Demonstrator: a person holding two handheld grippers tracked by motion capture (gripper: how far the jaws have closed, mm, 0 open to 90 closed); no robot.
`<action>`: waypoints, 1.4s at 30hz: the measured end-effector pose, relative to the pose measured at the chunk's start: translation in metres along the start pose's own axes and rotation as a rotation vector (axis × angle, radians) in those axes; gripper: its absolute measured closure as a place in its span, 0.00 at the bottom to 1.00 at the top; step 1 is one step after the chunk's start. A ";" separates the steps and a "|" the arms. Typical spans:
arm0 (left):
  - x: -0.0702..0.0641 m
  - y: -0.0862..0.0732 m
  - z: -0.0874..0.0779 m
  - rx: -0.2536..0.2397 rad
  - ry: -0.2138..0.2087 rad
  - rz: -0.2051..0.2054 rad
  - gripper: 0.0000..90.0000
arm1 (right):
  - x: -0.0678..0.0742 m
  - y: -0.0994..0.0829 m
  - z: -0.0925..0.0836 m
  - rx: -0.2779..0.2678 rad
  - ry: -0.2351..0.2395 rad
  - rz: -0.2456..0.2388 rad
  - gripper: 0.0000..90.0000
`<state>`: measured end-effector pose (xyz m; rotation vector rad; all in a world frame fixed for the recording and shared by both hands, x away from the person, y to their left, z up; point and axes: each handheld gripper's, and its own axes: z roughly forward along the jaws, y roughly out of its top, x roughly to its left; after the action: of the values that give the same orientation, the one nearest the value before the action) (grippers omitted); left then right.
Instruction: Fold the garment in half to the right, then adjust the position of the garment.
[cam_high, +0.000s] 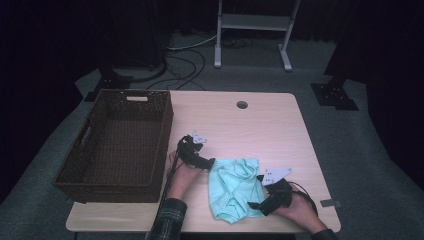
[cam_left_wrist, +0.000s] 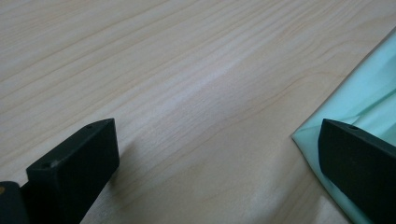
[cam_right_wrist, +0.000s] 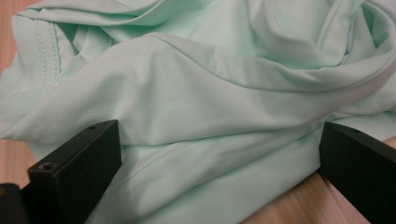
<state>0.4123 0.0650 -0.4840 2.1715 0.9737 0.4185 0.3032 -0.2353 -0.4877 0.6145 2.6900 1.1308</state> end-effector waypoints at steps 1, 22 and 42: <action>0.000 0.000 0.000 0.000 0.000 0.002 0.00 | 0.000 0.001 0.001 -0.001 -0.001 -0.002 0.00; 0.000 0.000 0.000 0.001 0.000 0.001 0.00 | -0.038 0.045 -0.011 -0.184 -0.092 0.169 0.12; 0.000 0.000 0.000 0.001 0.000 0.001 0.00 | -0.051 0.065 0.022 -0.078 -0.051 0.125 0.86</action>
<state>0.4124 0.0651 -0.4840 2.1735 0.9727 0.4187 0.3760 -0.2022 -0.4579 0.7973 2.5829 1.2262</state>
